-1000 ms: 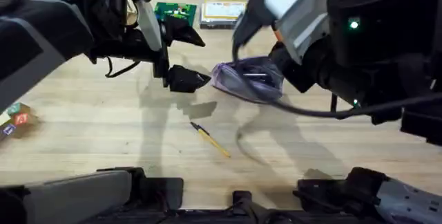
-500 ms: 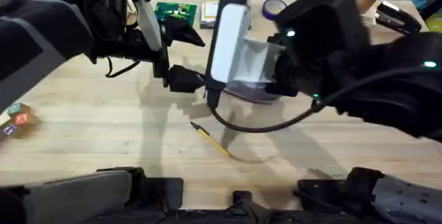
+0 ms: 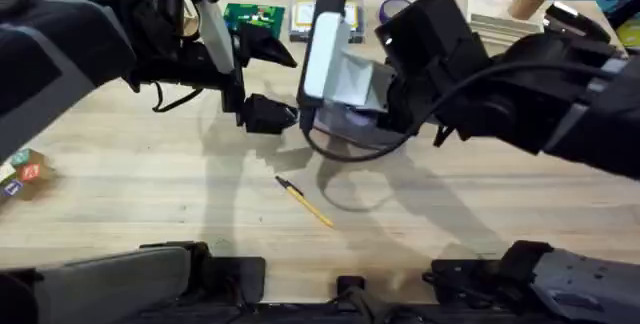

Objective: Unzip the bag, pick up the pens from the table one at a time and place them inside, then zip the bag closed.

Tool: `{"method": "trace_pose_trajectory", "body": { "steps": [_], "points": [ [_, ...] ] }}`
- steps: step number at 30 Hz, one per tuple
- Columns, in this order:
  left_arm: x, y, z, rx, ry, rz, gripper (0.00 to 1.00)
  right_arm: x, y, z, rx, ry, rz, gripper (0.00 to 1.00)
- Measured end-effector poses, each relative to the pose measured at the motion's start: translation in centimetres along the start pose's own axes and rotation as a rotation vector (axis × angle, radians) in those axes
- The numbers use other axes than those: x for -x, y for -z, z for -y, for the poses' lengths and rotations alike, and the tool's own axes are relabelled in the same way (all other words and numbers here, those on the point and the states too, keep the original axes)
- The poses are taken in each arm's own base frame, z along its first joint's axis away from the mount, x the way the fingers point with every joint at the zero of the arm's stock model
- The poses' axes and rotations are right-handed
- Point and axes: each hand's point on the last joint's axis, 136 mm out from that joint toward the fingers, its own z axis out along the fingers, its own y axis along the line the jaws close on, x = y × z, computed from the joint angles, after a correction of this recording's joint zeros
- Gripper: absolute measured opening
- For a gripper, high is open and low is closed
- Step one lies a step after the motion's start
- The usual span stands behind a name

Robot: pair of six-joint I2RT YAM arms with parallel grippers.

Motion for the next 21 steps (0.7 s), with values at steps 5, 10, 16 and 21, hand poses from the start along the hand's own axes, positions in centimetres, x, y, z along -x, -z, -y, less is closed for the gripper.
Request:
{"method": "trace_pose_trajectory", "body": {
  "steps": [5, 10, 16, 21],
  "points": [
    [0.0, 0.0, 0.0, 0.0, 0.0, 0.0, 0.992, -0.5, -0.7, 0.1, 0.048, -0.047, 0.017, 0.034],
    [0.0, 0.0, 0.0, 0.0, 0.0, 0.0, 0.993, -0.5, -2.4, -1.0, 0.104, -0.025, 0.006, 0.034],
    [0.0, 0.0, 0.0, 0.0, 0.0, 0.0, 0.993, -0.3, -4.9, -1.9, 0.135, 0.001, -0.013, 0.034],
    [0.0, 0.0, 0.0, 0.0, 0.0, 0.0, 0.993, 0.4, -6.4, -1.8, 0.119, 0.003, 0.004, 0.033]
  ]
}}
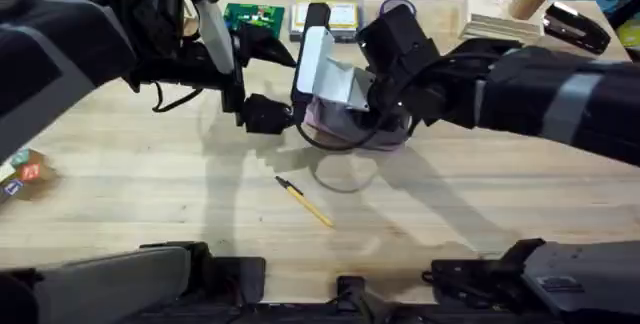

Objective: Unzip the bag, pick up the pens from the table one at a time and place them inside, then zip the bag closed.

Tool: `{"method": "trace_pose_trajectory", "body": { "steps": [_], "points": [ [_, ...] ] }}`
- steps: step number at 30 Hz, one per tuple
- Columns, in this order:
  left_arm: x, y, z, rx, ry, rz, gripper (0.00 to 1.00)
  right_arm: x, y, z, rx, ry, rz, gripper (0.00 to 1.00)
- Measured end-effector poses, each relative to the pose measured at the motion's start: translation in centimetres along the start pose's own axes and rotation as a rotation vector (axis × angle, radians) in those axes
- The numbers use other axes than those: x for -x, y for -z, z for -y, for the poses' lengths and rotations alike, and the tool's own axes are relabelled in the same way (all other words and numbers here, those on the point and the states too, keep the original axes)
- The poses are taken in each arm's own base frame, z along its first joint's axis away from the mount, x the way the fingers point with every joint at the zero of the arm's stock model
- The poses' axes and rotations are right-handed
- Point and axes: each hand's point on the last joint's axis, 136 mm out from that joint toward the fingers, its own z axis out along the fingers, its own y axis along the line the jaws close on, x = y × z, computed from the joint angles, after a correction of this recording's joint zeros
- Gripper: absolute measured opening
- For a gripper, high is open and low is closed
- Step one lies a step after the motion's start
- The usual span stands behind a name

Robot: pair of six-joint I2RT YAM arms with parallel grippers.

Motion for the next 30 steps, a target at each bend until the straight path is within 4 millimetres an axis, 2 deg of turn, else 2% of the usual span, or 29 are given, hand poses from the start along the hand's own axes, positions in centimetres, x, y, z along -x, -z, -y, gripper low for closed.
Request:
{"method": "trace_pose_trajectory", "body": {
  "steps": [5, 8, 9, 14, 15, 25, 30],
  "points": [
    [0.0, 0.0, 0.0, 0.0, 0.0, 0.0, 0.993, 0.6, -0.7, 0.4, -0.015, 0.0, 0.02, 0.032],
    [0.0, 0.0, 0.0, 0.0, 0.0, 0.0, 0.993, 0.7, -0.7, 0.5, -0.019, -0.002, 0.024, 0.11],
    [0.0, 0.0, 0.0, 0.0, 0.0, 0.0, 0.993, 0.7, -0.7, 0.5, -0.019, -0.002, 0.024, 0.2],
    [0.0, 0.0, 0.0, 0.0, 0.0, 0.0, 0.993, 0.5, -0.7, 0.2, -0.009, 0.0, 0.014, 0.906],
    [0.0, 0.0, 0.0, 0.0, 0.0, 0.0, 0.993, 0.4, -0.7, 0.2, -0.008, 0.002, 0.012, 0.973],
    [0.0, 0.0, 0.0, 0.0, 0.0, 0.0, 0.992, 0.1, -0.6, 0.2, -0.004, -0.041, -0.005, 0.998],
    [0.0, 0.0, 0.0, 0.0, 0.0, 0.0, 0.992, 0.0, 0.7, 0.4, -0.009, -0.083, 0.001, 0.998]
  ]
}}
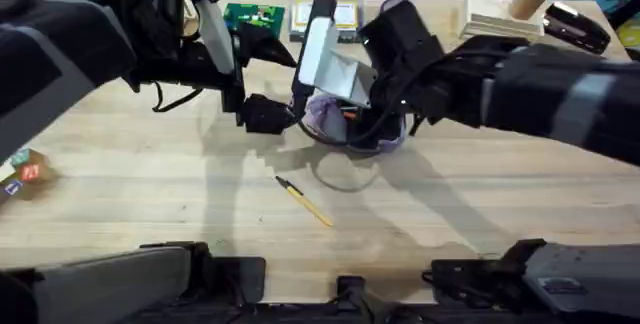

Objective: Unzip the bag, pick up the pens from the table one at a time and place them inside, then zip the bag closed.

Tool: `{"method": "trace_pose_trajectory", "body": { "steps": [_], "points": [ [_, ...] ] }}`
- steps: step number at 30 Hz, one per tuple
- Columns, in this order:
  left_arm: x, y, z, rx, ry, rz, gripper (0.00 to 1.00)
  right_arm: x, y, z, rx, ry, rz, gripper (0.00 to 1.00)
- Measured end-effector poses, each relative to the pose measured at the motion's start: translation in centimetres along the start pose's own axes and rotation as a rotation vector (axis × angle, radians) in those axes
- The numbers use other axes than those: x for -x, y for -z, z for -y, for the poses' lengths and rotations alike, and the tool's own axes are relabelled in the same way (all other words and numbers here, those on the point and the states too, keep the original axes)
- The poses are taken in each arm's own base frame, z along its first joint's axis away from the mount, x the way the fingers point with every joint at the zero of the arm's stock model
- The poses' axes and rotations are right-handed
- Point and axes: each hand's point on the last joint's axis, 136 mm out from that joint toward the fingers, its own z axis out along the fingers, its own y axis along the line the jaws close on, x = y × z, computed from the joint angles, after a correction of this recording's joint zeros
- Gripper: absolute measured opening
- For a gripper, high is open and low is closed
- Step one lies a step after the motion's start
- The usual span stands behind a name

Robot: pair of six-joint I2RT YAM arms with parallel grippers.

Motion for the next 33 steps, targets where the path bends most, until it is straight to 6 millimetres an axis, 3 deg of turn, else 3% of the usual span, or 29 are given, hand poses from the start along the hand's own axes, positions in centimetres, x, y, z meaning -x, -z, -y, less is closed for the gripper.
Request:
{"method": "trace_pose_trajectory", "body": {
  "steps": [10, 17, 22, 27, 33],
  "points": [
    [0.1, 0.0, -0.3, 0.01, -0.018, 0.004, 0.993, 0.2, 6.8, 1.7, -0.066, -0.201, 0.102, 0.998],
    [-0.3, 0.2, -0.7, 0.029, -0.018, -0.018, 0.993, 0.5, 12.0, 1.8, -0.05, -0.458, 0.237, 0.998],
    [-1.1, 1.2, -1.6, 0.07, 0.002, -0.031, 0.993, 1.4, 14.3, 0.1, 0.074, -0.587, 0.329, 0.998],
    [-2.2, 2.6, -2.2, 0.11, 0.056, -0.045, 0.993, 2.2, 15.0, -2.4, 0.199, -0.657, 0.334, 0.998],
    [-4.7, 4.7, -0.8, 0.105, 0.082, -0.106, 0.993, 4.3, 16.1, -6.2, 0.314, -0.6, 0.354, 0.998]
  ]
}}
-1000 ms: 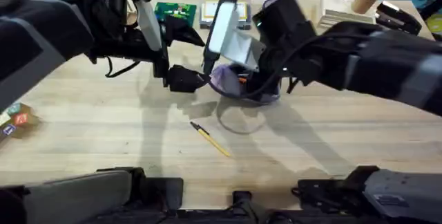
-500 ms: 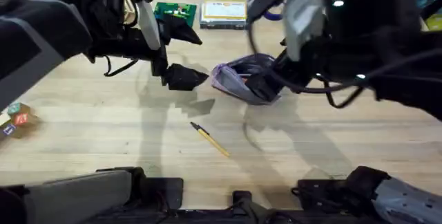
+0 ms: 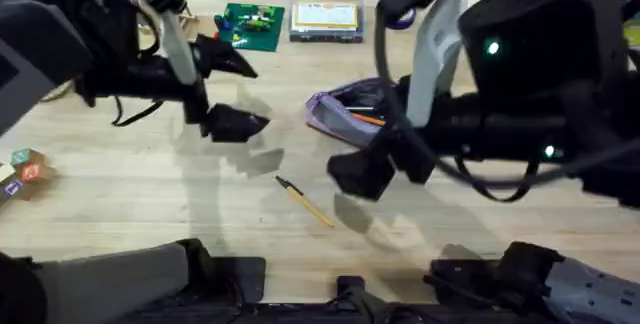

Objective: Unzip the bag, pick up the pens from the table one at a time and place them inside, then zip the bag closed.

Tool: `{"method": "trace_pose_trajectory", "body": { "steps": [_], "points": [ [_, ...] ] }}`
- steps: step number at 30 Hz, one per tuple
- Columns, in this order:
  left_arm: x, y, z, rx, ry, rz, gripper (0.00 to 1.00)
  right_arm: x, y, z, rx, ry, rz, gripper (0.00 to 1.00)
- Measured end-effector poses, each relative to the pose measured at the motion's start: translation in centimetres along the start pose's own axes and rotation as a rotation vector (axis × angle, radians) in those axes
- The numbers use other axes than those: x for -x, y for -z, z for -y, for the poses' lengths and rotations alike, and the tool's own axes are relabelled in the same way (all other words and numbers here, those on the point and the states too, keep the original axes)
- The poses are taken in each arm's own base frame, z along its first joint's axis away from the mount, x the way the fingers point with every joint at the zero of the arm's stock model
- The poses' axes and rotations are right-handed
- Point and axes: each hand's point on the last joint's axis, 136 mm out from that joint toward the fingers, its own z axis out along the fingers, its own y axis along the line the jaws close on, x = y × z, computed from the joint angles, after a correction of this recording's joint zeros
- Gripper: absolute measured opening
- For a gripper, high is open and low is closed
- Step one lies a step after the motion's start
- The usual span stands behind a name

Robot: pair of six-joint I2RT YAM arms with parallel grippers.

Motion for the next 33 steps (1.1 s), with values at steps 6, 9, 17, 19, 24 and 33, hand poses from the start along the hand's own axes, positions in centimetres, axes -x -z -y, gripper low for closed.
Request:
{"method": "trace_pose_trajectory", "body": {
  "steps": [6, 9, 17, 19, 24, 33],
  "points": [
    [-2.0, 1.6, 0.1, 0.019, -0.111, -0.048, 0.993, -1.0, -0.2, -2.8, 0.031, -0.003, -0.037, 0.998],
    [-2.6, 2.4, -0.2, 0.043, -0.15, -0.057, 0.993, -1.4, -0.5, -3.6, 0.026, -0.016, -0.055, 0.998],
    [-3.4, 3.3, -0.3, 0.058, -0.196, -0.071, 0.994, -3.0, -2.4, -5.8, 0.04, 0.004, -0.135, 0.998],
    [-3.5, 3.2, 0.3, 0.035, -0.21, -0.075, 0.993, -3.2, -2.6, -5.9, 0.039, 0.002, -0.146, 0.998],
    [-3.9, 3.2, 1.7, -0.018, -0.251, -0.093, 0.993, -3.6, -3.3, -5.8, 0.027, -0.018, -0.174, 0.998],
    [-4.7, 3.3, 2.6, -0.059, -0.264, -0.138, 0.994, -5.8, -6.9, -5.5, -0.019, -0.111, -0.297, 0.998]
  ]
}}
